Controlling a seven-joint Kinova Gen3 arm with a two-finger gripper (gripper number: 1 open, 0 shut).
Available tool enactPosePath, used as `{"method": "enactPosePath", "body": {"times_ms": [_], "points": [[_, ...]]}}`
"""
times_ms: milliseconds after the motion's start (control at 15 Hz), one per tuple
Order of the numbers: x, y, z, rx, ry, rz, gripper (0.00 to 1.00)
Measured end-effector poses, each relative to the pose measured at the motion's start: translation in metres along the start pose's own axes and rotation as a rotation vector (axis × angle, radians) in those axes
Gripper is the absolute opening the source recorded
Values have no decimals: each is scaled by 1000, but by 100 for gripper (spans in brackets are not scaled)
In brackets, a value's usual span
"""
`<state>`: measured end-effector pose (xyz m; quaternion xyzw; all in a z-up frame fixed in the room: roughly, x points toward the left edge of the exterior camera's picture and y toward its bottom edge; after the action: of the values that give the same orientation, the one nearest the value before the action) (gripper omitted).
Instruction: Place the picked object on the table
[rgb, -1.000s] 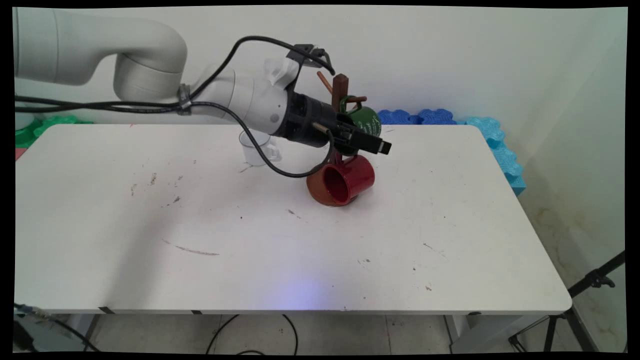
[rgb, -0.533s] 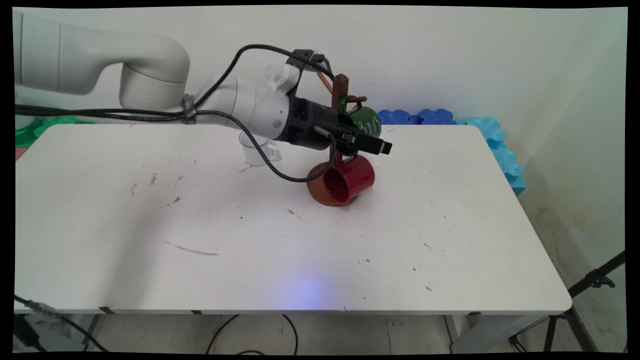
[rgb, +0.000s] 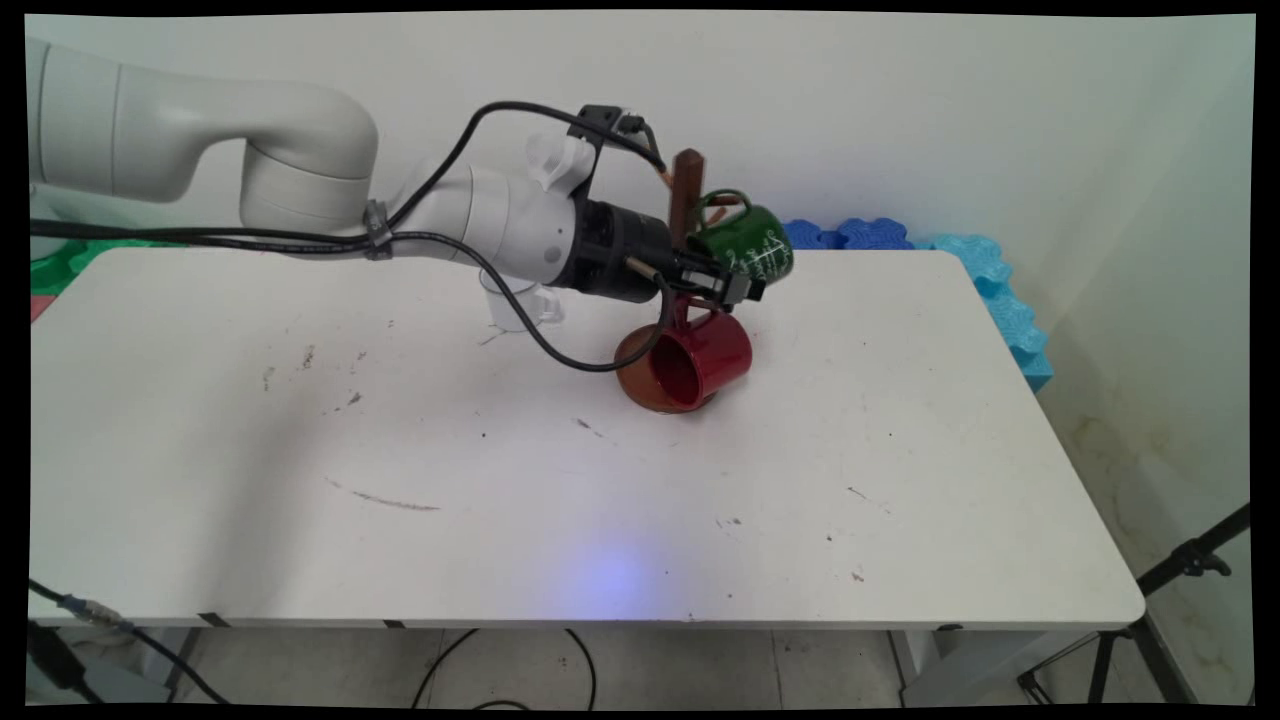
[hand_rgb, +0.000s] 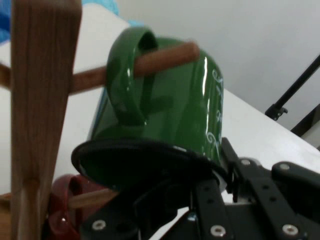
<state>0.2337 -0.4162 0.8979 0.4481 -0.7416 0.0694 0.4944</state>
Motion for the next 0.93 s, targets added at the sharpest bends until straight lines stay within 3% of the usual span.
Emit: {"method": "enactPosePath", "body": {"times_ms": [933], "points": [[-4,4,-8,-9,17,14,0]]}}
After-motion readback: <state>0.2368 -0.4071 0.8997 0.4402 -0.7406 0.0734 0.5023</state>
